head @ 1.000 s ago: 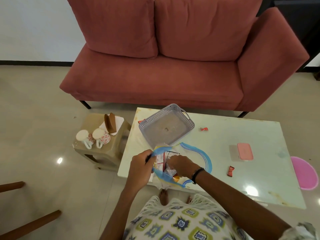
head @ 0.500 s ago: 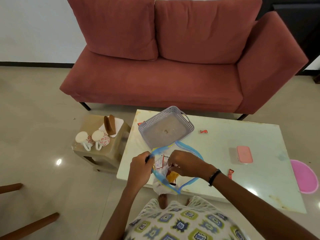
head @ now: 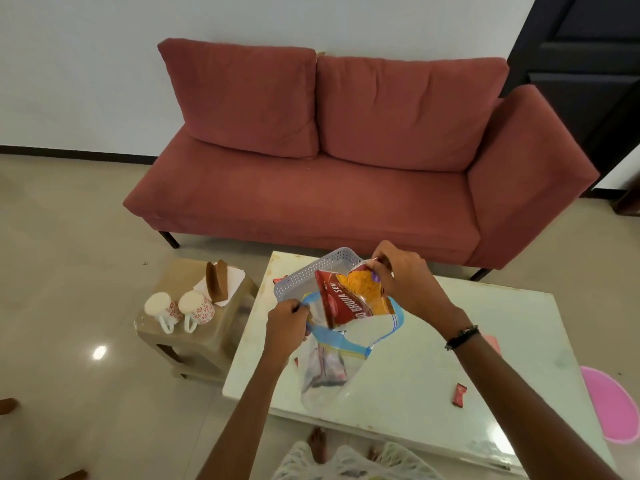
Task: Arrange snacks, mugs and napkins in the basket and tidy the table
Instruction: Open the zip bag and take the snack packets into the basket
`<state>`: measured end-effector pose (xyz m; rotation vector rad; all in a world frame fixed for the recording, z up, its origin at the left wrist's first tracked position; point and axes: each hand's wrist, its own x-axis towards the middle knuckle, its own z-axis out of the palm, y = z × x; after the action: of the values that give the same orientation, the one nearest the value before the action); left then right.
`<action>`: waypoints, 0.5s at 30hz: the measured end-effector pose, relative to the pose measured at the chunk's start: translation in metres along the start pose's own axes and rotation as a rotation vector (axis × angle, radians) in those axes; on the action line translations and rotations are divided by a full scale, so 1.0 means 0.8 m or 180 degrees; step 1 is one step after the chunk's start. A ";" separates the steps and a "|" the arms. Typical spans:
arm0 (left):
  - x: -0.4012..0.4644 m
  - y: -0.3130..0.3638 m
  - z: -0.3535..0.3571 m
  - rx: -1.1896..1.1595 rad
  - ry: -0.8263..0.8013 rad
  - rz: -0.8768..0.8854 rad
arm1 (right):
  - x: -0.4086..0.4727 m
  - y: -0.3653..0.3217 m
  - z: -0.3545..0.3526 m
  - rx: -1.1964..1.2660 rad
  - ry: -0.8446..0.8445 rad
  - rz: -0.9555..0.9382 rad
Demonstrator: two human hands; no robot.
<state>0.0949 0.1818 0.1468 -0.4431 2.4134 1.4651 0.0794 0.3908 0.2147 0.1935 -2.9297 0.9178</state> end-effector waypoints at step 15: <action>0.129 0.018 0.012 -0.0606 0.0792 -0.0012 | 0.209 0.056 -0.001 -0.0625 0.1026 0.0699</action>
<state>-0.0040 0.1854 0.1136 -0.7105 2.4620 1.7386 -0.0924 0.4108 0.2065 -0.2668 -2.7460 0.6063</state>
